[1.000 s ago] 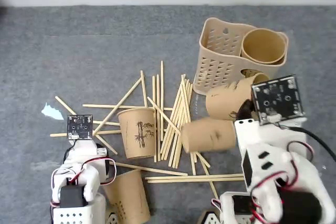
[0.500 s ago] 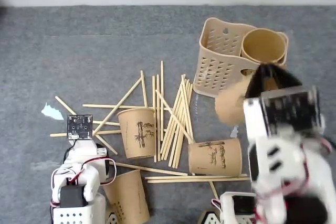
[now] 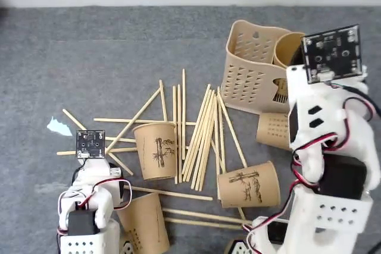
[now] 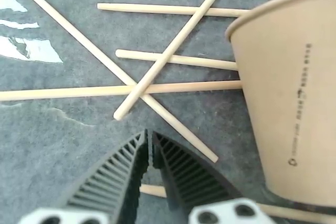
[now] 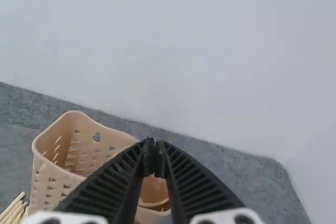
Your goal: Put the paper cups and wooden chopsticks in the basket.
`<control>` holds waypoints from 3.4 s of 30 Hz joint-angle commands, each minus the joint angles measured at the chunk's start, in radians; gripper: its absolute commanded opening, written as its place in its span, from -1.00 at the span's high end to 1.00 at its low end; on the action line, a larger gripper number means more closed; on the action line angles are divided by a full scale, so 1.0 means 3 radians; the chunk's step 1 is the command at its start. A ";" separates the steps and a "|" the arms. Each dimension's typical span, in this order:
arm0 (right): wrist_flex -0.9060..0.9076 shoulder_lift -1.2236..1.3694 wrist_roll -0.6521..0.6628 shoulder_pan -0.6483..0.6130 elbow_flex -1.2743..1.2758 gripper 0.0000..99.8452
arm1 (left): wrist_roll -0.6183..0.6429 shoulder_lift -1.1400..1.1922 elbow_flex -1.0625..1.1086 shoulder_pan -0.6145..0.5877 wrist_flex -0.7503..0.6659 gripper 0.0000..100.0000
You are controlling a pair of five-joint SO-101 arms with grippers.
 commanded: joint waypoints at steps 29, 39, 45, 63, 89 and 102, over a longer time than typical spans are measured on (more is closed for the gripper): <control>0.0335 -0.0008 -0.0972 0.0580 0.1964 0.74 | -0.0031 -0.0051 -0.0038 -0.0010 0.0020 0.97; 0.0146 -0.0003 -0.0956 0.0713 0.1954 0.62 | -0.0031 -0.0051 -0.0038 -0.0010 0.0020 0.97; -0.0136 0.0105 -0.0956 0.0846 0.2005 0.62 | -0.0031 -0.0051 -0.0038 -0.0010 0.0020 0.97; -0.0442 0.1112 -0.0982 0.0642 0.2015 0.96 | -0.0031 -0.0051 -0.0038 -0.0010 0.0020 0.97; 0.0683 -0.2258 -0.0113 0.0867 0.1979 0.98 | -0.0031 -0.0051 -0.0038 -0.0010 0.0020 0.97; -0.0611 -0.2345 -0.0020 0.0831 0.1979 0.98 | -0.0031 -0.0051 -0.0038 -0.0010 0.0020 0.97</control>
